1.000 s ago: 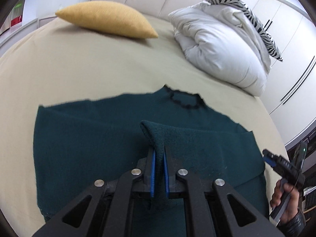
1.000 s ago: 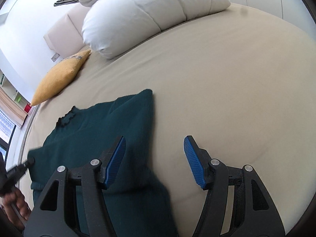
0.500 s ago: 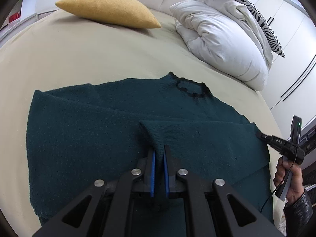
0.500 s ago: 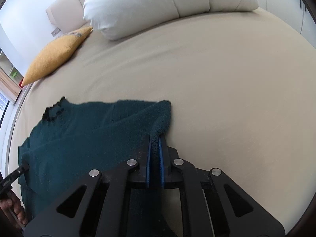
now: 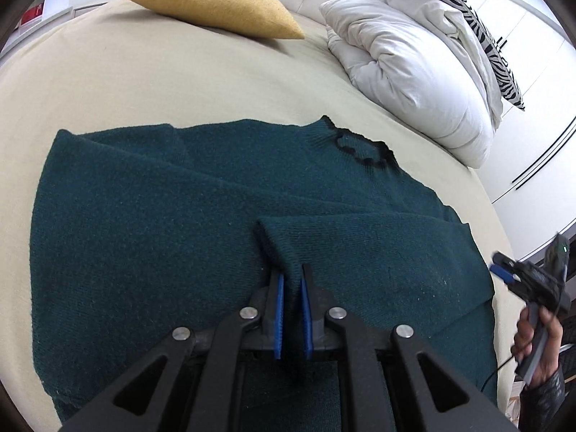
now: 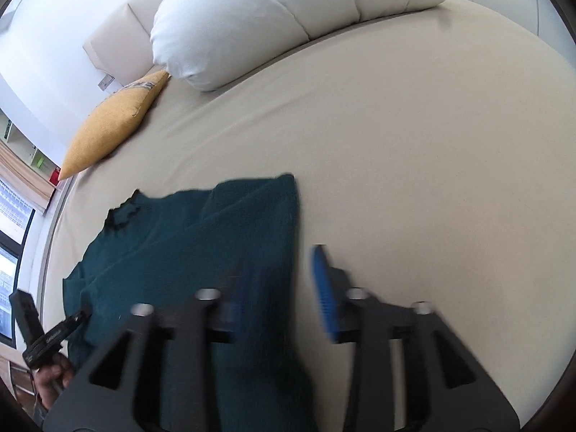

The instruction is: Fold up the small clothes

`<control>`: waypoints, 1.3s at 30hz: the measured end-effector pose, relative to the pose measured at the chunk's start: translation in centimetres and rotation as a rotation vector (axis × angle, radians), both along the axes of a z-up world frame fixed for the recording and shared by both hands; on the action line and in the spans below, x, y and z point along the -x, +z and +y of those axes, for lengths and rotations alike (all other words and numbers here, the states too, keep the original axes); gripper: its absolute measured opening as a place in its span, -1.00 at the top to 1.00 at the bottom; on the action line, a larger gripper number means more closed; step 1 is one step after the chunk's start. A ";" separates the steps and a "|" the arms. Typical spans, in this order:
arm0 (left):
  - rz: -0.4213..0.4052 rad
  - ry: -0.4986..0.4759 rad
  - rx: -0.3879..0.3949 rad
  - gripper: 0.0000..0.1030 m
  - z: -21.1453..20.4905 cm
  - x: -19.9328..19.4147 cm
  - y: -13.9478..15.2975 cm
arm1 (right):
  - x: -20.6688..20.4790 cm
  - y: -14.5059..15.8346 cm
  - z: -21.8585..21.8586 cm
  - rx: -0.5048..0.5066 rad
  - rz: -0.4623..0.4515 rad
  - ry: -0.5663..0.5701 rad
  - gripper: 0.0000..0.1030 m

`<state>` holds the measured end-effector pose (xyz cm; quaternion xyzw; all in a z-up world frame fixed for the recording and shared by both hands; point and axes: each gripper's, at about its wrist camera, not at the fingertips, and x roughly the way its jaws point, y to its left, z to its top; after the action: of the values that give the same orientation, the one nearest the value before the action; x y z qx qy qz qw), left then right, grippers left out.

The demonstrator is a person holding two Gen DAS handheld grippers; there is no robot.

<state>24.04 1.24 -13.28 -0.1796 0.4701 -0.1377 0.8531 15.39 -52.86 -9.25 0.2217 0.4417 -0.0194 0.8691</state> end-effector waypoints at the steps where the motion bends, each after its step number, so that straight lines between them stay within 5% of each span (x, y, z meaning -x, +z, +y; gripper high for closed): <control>1: 0.003 0.002 0.003 0.77 0.0 0.0 0.0 | 0.6 0.0 0.5 0.012 0.004 0.011 -0.18; 5: 0.007 -0.001 0.002 0.77 0.1 -0.1 -0.1 | 1.2 -1.6 2.7 0.098 0.079 0.082 -0.05; 9: 0.008 -0.011 -0.004 0.77 0.1 -0.2 0.0 | 1.8 -2.4 2.9 0.099 0.073 0.104 0.84; 14: -0.013 -0.011 -0.026 0.79 -0.3 0.1 -0.1 | 2.5 -1.6 2.7 0.114 0.040 0.068 0.86; 20: -0.019 -0.024 -0.015 0.76 0.0 -0.2 -0.3 | 2.6 -4.4 0.7 -0.016 0.012 0.057 0.86; 24: -0.034 0.028 -0.048 0.55 0.9 0.8 1.3 | 3.7 -2.1 0.4 0.016 0.007 0.008 0.67; 28: -0.134 0.095 -0.088 0.49 1.3 2.4 4.3 | 4.5 1.5 1.7 0.015 -0.118 0.006 0.67; 32: -0.173 -0.027 -0.175 0.49 -2.5 2.2 4.5 | 3.0 1.9 4.6 0.016 -0.139 0.118 0.67; 34: -0.079 -0.055 -0.212 0.49 -3.7 0.6 1.8 | 1.4 -1.2 4.8 0.000 -0.044 0.113 0.51; 36: -0.078 -0.036 -0.161 0.49 -2.9 0.2 0.6 | 0.2 -4.1 5.0 -0.014 0.011 0.122 0.42; 39: -0.083 -0.022 -0.070 0.46 -0.9 1.2 2.0 | 1.5 -2.8 5.0 0.001 -0.043 0.116 0.39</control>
<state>22.89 0.29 -11.27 -0.1386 0.4406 -0.1377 0.8762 13.87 -47.88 -12.02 0.1954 0.4350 0.0356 0.8782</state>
